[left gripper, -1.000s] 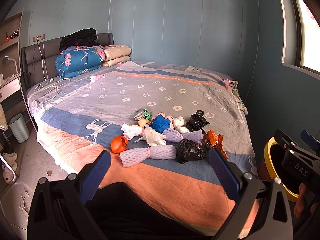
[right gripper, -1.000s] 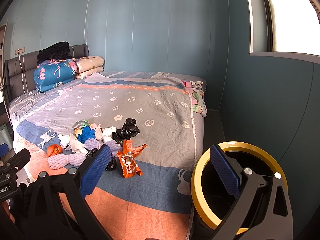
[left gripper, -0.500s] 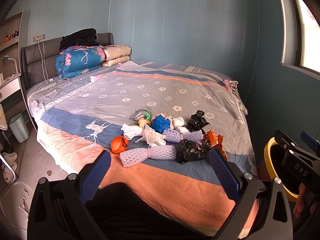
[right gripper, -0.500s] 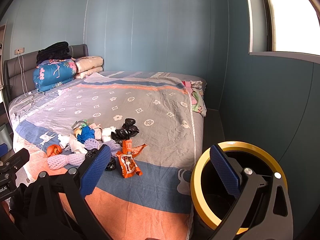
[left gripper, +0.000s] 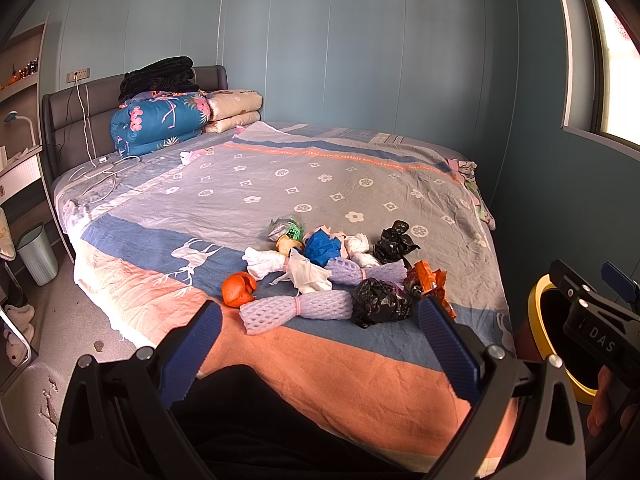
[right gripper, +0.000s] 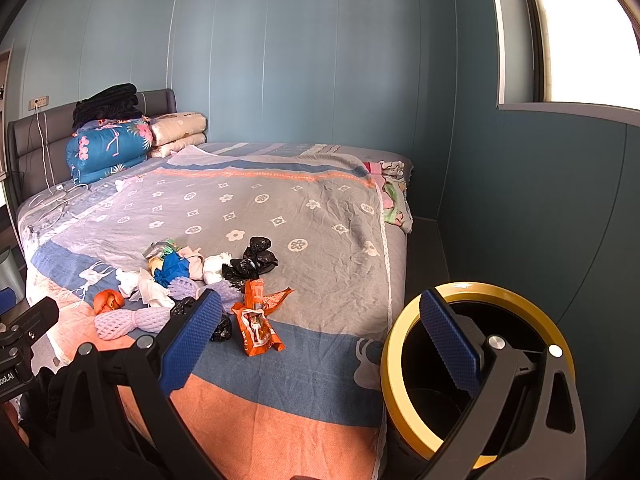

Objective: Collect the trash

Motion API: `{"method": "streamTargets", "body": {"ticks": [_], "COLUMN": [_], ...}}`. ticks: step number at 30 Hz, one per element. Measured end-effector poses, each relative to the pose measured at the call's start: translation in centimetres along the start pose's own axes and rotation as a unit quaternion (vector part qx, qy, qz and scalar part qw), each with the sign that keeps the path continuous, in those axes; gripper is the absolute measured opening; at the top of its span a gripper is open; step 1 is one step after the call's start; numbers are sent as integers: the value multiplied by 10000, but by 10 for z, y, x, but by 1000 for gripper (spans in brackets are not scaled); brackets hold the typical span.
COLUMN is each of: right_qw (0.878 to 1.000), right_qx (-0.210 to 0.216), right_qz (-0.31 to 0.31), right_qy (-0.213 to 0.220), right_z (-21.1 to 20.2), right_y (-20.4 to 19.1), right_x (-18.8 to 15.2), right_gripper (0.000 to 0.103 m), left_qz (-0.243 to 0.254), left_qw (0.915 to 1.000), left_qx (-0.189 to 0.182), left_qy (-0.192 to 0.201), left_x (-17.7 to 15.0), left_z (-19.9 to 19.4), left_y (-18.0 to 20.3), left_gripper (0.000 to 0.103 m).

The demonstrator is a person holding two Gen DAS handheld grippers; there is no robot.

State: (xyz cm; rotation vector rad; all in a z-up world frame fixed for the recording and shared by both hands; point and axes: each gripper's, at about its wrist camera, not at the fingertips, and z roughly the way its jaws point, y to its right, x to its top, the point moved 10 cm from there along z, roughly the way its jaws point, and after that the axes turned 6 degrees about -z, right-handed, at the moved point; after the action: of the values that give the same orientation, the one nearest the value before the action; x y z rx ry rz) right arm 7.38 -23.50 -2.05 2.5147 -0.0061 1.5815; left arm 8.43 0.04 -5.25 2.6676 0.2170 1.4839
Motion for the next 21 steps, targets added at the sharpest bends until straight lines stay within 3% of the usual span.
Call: {"method": "streamTargets", "body": {"ticks": [21], "right_qw": [10000], "right_qx": [-16], "right_qz": [18], "right_qy": [34], "right_z": [-3], "right_y": [1], "right_x": [1], "right_gripper": [95], "left_qz": [-1], "left_qw": [10000], "left_qx": [0], "left_qy": [5], "left_x": [0], "left_z": [0], "left_y": [0], "left_gripper": [95]}}
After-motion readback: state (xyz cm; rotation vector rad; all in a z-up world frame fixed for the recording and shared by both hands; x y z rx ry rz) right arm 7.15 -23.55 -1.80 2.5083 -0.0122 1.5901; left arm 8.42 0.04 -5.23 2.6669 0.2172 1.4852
